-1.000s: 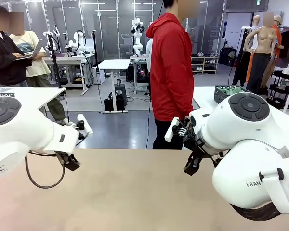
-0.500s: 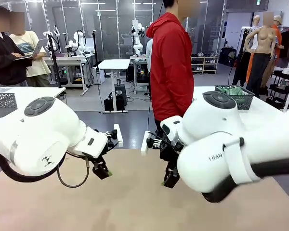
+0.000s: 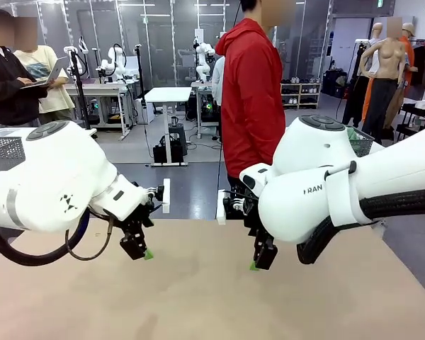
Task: Fold the towels and place them in the basket.
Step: When a person lays out a Towel with hook on the table, fold it in half twice.
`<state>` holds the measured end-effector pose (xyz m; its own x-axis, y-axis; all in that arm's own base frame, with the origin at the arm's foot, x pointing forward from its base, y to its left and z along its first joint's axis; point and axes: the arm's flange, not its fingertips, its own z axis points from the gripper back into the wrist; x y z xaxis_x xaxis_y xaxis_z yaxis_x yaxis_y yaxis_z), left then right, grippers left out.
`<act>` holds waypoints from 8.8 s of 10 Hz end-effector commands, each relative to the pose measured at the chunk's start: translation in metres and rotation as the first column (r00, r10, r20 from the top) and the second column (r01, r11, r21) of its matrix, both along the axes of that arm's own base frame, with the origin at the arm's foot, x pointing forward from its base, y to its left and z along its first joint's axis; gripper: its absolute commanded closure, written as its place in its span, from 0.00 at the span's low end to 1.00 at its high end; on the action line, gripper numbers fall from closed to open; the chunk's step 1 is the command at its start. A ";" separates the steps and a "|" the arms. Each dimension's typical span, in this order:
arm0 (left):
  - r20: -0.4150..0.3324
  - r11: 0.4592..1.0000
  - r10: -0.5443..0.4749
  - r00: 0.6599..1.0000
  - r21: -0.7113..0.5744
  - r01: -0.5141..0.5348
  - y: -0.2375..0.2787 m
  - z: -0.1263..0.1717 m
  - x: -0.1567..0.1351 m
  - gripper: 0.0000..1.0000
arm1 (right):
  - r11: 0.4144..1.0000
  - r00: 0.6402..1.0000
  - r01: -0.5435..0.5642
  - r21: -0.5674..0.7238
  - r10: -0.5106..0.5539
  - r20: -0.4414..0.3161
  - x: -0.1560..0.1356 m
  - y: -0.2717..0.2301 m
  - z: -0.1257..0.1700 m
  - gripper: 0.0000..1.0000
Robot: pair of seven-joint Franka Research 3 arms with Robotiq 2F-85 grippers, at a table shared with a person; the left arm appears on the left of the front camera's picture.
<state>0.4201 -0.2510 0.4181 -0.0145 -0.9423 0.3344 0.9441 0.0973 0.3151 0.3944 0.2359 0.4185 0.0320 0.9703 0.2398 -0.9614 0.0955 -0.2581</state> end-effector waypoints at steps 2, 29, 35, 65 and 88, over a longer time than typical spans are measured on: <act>-0.077 0.999 -0.041 0.996 -0.024 0.039 0.004 -0.002 0.008 0.00 | 0.998 0.999 -0.012 0.056 0.014 -0.029 0.009 -0.004 0.007 0.00; -0.198 0.857 -0.359 0.912 -0.458 0.237 0.185 0.229 -0.068 0.00 | 0.890 0.999 -0.001 0.456 0.018 -0.033 -0.133 -0.241 0.256 0.00; -0.273 0.825 -0.338 0.901 -0.546 0.144 0.220 0.297 -0.007 0.00 | 0.917 0.994 0.100 0.387 -0.079 -0.070 -0.065 -0.297 0.336 0.00; -0.097 0.861 -0.042 0.994 -0.508 -0.014 0.333 0.358 -0.023 0.00 | 0.895 1.000 0.007 0.446 -0.016 0.017 -0.065 -0.361 0.338 0.00; -0.090 0.888 -0.124 0.988 -0.455 0.070 0.356 0.363 -0.003 0.00 | 0.902 0.997 -0.055 0.429 0.030 0.066 -0.063 -0.366 0.345 0.00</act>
<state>0.4187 0.1061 0.7807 -0.0309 -0.6877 0.7253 0.9852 0.1017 0.1383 0.3319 -0.1282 0.7631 0.0114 0.7743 0.6328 -0.9562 0.1936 -0.2197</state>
